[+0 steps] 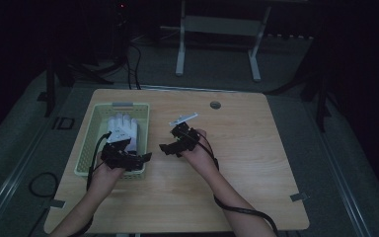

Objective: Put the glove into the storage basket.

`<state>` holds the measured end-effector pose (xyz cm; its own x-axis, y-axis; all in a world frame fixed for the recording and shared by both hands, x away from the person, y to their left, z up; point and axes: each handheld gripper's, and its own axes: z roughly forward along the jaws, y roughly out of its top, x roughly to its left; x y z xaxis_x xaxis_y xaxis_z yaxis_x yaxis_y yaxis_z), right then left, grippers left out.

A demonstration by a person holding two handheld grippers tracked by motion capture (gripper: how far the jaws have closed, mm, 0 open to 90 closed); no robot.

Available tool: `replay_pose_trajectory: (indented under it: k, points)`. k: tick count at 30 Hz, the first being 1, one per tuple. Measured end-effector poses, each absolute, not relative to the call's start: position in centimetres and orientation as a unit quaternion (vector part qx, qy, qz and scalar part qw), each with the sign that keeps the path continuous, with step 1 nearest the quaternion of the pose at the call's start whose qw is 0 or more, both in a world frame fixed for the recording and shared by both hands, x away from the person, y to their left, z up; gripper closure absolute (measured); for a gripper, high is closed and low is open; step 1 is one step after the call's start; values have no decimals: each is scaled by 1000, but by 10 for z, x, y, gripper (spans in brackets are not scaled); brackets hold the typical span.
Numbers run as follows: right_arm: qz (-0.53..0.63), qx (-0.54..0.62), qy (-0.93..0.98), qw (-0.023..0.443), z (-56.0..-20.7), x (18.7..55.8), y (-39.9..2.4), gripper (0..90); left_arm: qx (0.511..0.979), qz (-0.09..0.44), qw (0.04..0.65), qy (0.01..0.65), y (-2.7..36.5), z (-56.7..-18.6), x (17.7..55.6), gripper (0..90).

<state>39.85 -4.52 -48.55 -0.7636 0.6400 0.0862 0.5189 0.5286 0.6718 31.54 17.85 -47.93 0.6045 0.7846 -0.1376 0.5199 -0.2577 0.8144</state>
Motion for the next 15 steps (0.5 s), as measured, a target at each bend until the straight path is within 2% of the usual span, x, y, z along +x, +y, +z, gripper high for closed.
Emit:
replay_pose_trajectory:
  k: [15]
  points:
    - [371,351,856,87,-494,388,-105,177,804,116,451,370,126,-482,311,18]
